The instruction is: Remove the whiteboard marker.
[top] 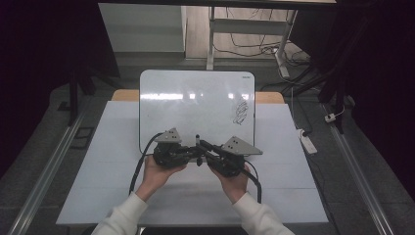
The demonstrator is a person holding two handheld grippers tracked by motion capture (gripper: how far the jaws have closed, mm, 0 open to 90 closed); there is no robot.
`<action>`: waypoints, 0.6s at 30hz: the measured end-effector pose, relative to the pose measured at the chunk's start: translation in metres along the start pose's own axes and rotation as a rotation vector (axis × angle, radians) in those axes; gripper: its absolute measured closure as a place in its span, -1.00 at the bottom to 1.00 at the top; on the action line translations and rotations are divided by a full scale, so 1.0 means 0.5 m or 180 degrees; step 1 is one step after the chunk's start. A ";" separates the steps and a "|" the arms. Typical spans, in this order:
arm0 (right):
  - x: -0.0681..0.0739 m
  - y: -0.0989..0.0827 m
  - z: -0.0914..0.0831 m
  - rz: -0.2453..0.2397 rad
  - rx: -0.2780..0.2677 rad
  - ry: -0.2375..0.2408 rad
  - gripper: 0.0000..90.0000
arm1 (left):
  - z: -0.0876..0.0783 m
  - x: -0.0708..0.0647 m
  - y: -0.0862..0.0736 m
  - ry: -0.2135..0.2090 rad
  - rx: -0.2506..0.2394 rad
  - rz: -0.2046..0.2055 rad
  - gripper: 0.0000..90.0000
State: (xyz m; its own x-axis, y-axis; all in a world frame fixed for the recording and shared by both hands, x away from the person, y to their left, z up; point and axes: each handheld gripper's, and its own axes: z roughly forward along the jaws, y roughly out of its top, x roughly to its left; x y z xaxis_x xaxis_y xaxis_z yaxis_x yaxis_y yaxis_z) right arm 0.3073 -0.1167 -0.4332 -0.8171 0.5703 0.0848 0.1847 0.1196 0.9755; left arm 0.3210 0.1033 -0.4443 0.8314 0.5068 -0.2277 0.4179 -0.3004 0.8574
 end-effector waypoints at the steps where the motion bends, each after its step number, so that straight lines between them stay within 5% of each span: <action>1: -0.006 0.004 -0.004 -0.0008 0.0009 0.0058 0.50 | -0.002 0.002 -0.001 -0.0020 0.0020 0.0009 0.82; 6: -0.049 0.012 -0.022 -0.0129 0.0176 0.0356 0.30 | -0.020 0.015 -0.001 -0.0193 0.0107 0.0084 0.83; 11: -0.110 -0.010 -0.032 -0.0227 0.0669 0.0907 0.17 | -0.024 0.016 0.002 -0.0377 0.0216 0.0208 0.83; 18: -0.119 -0.033 -0.016 -0.0283 0.0988 0.1381 0.13 | -0.007 0.010 0.005 -0.0551 0.0356 0.0356 0.83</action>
State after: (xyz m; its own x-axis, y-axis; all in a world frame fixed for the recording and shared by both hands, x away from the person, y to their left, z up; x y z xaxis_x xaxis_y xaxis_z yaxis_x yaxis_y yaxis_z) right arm 0.3485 -0.1590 -0.4529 -0.9753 0.1669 0.1447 0.2035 0.4241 0.8824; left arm 0.3247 0.1080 -0.4417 0.9212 0.3222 -0.2182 0.3497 -0.4395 0.8274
